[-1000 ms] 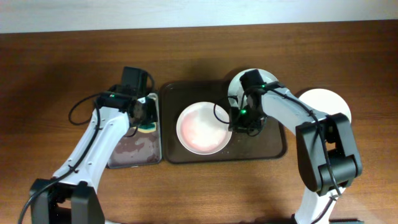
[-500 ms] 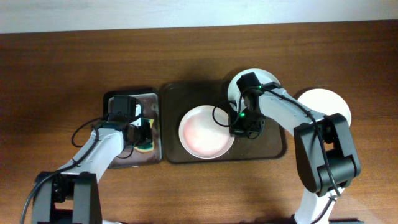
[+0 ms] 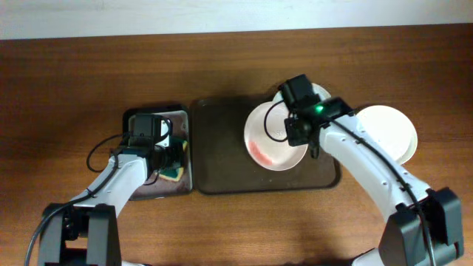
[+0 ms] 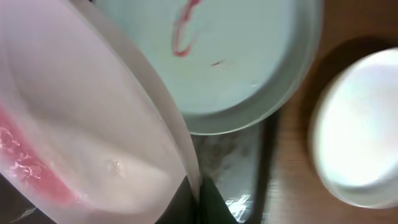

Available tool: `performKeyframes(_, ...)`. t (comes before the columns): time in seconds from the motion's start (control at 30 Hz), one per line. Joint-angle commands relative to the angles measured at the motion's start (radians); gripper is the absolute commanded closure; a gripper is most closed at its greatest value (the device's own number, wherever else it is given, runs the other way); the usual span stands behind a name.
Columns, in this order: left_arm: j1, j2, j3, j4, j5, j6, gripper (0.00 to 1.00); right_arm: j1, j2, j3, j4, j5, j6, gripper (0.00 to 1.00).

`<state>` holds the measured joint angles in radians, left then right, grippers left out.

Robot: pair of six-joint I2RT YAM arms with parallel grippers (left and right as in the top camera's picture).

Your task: Clean dirty plates on tray and stack at the side

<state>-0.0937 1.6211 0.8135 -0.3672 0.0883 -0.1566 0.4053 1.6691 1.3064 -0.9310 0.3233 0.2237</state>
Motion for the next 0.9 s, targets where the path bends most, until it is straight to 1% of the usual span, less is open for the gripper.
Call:
performKeyframes(0.0,0.003,-0.010,-0.010,0.010,-0.068,-0.012,0.38,0.086,-0.045,0.020,0.004,0.267,-0.010,0.96)
performKeyframes(0.03,0.003,-0.010,-0.010,0.007,-0.097,-0.040,0.37,0.106,-0.045,0.020,0.006,0.291,-0.009,0.96)
performKeyframes(0.13,0.003,-0.010,-0.010,0.019,-0.105,-0.040,0.35,0.157,-0.045,0.020,0.024,0.365,-0.006,0.96)
performKeyframes(0.2,0.003,-0.010,-0.010,0.027,-0.105,-0.040,0.32,0.178,-0.045,0.021,0.037,0.381,-0.006,0.96)
performKeyframes(0.3,0.003,-0.010,-0.010,0.038,-0.111,-0.040,0.32,0.191,-0.045,0.022,0.052,0.381,-0.006,0.96)
performKeyframes(0.33,0.002,-0.010,-0.010,0.040,-0.102,-0.040,0.37,0.191,-0.045,0.022,0.056,0.380,-0.005,0.96)
performKeyframes(0.4,0.002,-0.009,-0.011,0.041,-0.081,-0.040,0.41,0.191,-0.045,0.022,0.056,0.373,-0.006,0.96)
performKeyframes(0.47,0.002,-0.005,-0.011,0.042,-0.081,-0.040,0.47,0.191,-0.045,0.022,0.056,0.358,-0.005,0.96)
performKeyframes(0.67,0.002,0.045,-0.011,0.045,-0.066,-0.040,0.48,0.191,-0.045,0.022,0.056,0.358,-0.005,0.96)
performKeyframes(0.7,0.002,0.055,-0.011,0.045,-0.066,-0.040,0.51,0.191,-0.045,0.022,0.055,0.358,-0.005,0.96)
performKeyframes(0.77,0.002,0.068,-0.011,0.053,-0.066,-0.040,0.71,0.191,-0.045,0.022,0.055,0.358,-0.005,0.96)
performKeyframes(0.8,0.002,0.068,-0.011,0.064,-0.066,-0.040,0.88,0.191,-0.045,0.022,0.055,0.358,-0.005,0.96)
performKeyframes(0.83,0.002,0.068,-0.010,0.080,-0.066,-0.040,0.98,0.191,-0.045,0.022,0.052,0.358,-0.005,0.96)
performKeyframes(0.87,0.002,0.068,-0.010,0.096,-0.066,-0.040,1.00,0.191,-0.045,0.022,0.048,0.358,-0.005,0.96)
